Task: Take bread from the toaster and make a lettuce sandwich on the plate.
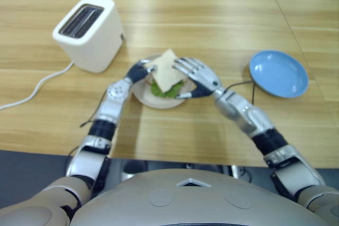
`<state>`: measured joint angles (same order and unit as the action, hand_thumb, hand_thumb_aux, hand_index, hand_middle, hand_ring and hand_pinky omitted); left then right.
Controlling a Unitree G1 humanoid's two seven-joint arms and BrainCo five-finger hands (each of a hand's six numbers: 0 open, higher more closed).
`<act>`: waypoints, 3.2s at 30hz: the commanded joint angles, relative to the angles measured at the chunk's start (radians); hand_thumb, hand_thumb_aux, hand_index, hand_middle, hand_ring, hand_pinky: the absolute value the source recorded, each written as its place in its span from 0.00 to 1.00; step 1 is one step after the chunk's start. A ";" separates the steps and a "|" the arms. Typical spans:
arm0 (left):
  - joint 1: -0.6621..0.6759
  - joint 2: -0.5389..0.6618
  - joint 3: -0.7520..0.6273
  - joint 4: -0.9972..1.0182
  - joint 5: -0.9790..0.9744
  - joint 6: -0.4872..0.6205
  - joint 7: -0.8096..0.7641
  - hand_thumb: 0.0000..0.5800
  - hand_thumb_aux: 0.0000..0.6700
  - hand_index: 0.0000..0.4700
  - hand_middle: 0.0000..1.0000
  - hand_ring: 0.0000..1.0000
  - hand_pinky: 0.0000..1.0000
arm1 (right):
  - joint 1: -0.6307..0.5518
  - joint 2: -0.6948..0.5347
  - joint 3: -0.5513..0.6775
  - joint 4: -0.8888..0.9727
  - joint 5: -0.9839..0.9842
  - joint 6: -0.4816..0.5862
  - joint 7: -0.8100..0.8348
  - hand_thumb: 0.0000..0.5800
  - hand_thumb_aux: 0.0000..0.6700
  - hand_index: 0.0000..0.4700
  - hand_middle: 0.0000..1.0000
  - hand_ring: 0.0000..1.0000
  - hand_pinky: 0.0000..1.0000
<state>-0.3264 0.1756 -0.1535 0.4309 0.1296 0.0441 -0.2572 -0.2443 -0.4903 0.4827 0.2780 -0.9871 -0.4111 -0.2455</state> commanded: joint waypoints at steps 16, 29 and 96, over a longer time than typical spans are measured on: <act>-0.007 0.060 0.020 -0.119 0.147 -0.066 0.182 0.00 0.00 0.00 0.00 0.00 0.00 | -0.081 0.032 0.267 0.378 -0.151 0.056 0.133 0.00 0.00 0.00 0.00 0.00 0.00; 0.018 0.186 0.204 -0.245 0.257 -0.137 0.519 0.00 0.00 0.00 0.00 0.00 0.00 | -0.091 0.042 0.250 0.424 -0.084 0.024 0.070 0.00 0.00 0.00 0.00 0.00 0.00; -0.226 0.185 -0.138 0.579 0.330 -0.265 0.300 0.00 0.00 0.00 1.00 1.00 1.00 | -0.241 0.072 -0.017 0.683 0.113 0.019 -0.251 0.80 0.55 0.54 0.00 0.00 0.00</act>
<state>-0.5516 0.3430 -0.3093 0.9344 0.4496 -0.2090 -0.0283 -0.4802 -0.4099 0.4711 0.9318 -0.8868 -0.4187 -0.4644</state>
